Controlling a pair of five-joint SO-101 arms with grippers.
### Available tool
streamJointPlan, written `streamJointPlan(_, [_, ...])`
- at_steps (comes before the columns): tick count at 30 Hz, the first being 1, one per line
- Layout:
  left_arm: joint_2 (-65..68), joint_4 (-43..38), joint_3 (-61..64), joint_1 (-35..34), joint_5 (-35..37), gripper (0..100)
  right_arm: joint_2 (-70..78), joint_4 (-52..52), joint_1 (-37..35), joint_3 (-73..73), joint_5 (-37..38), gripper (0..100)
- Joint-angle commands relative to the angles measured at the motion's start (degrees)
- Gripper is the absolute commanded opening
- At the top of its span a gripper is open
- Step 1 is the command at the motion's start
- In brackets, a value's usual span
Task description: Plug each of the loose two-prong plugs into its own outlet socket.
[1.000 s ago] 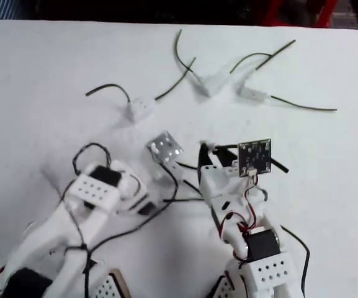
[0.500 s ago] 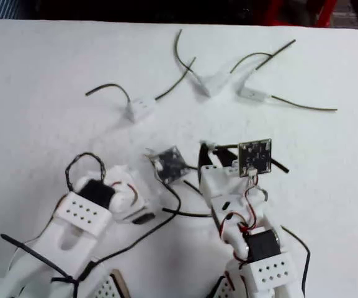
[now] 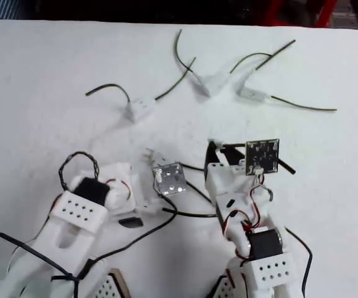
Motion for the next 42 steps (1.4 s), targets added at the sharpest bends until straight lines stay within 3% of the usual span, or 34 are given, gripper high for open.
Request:
streamJointPlan(1, [-1.45,-1.23,-2.11,-0.22,-0.62,35,-0.31,-1.36,0.48,-2.90,-0.53,1.7])
streamJointPlan(6, [2.86,-0.79,-6.86,-0.22,-0.62,33,-0.31,-1.36,0.48,-2.90,-0.53,1.7])
streamJointPlan(13, [21.32,4.22,-17.49,1.80,-0.70,33,-0.31,-1.36,0.57,-2.99,-0.35,1.7])
streamJointPlan(21, [38.02,4.48,-25.85,3.03,-0.35,32,-0.31,-1.27,3.03,-3.96,-0.53,1.7])
streamJointPlan(25, [42.86,4.48,-27.96,3.38,-0.18,17,-0.31,-1.19,4.09,-4.31,-0.53,1.7])
streamJointPlan(28, [43.56,4.84,-28.57,4.79,-0.09,2,-0.31,-1.27,4.26,-4.31,-0.53,1.7])
streamJointPlan(37, [35.38,4.40,-28.57,5.05,8.88,2,-0.31,-1.19,4.26,-4.31,-0.53,1.7])
streamJointPlan(42, [27.03,4.40,-28.31,4.97,17.58,2,-0.31,-1.10,4.26,-4.31,-0.53,1.7])
